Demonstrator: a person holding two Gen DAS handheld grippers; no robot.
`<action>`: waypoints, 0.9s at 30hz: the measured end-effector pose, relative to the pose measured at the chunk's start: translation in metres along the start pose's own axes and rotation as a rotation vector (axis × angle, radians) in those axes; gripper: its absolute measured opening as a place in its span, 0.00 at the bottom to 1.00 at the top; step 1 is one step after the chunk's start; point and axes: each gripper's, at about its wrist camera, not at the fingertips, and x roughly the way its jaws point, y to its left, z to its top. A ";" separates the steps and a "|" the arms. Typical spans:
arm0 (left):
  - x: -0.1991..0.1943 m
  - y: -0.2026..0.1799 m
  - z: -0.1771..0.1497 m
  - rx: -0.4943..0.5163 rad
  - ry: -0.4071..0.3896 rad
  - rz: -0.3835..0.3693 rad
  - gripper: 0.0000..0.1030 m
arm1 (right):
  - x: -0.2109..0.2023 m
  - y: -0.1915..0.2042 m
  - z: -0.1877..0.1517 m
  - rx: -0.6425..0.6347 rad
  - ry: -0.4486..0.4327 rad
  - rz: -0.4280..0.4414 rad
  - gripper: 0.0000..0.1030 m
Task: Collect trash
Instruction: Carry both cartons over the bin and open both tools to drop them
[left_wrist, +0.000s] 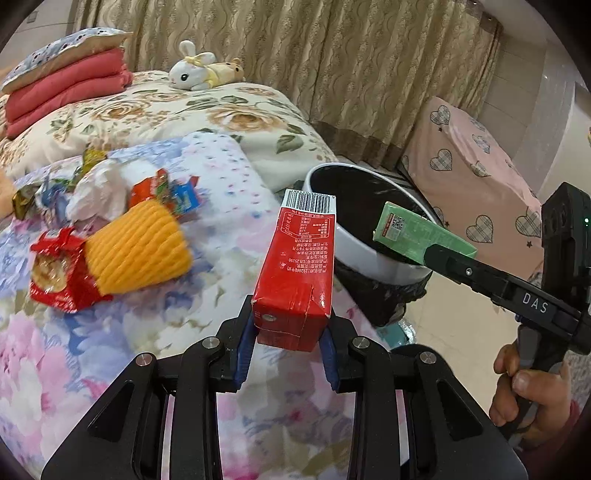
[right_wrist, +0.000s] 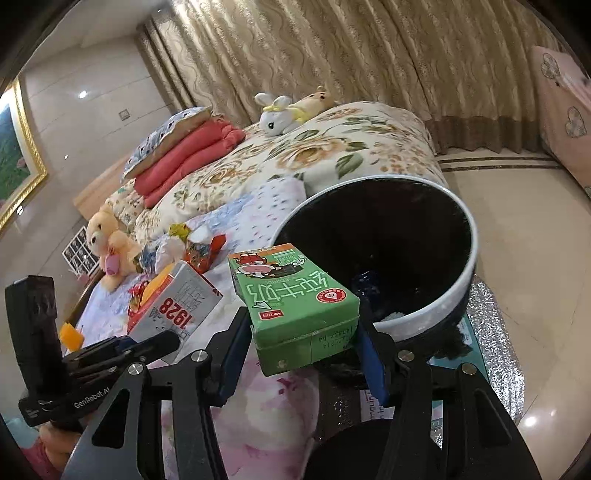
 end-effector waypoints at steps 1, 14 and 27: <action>0.002 -0.003 0.003 0.005 0.000 -0.004 0.29 | -0.002 -0.002 0.001 0.002 -0.004 -0.004 0.54; 0.024 -0.032 0.028 0.065 0.011 -0.033 0.29 | -0.001 -0.036 0.016 0.048 -0.014 -0.063 0.54; 0.048 -0.051 0.051 0.108 0.032 -0.040 0.29 | 0.009 -0.052 0.033 0.049 0.003 -0.101 0.54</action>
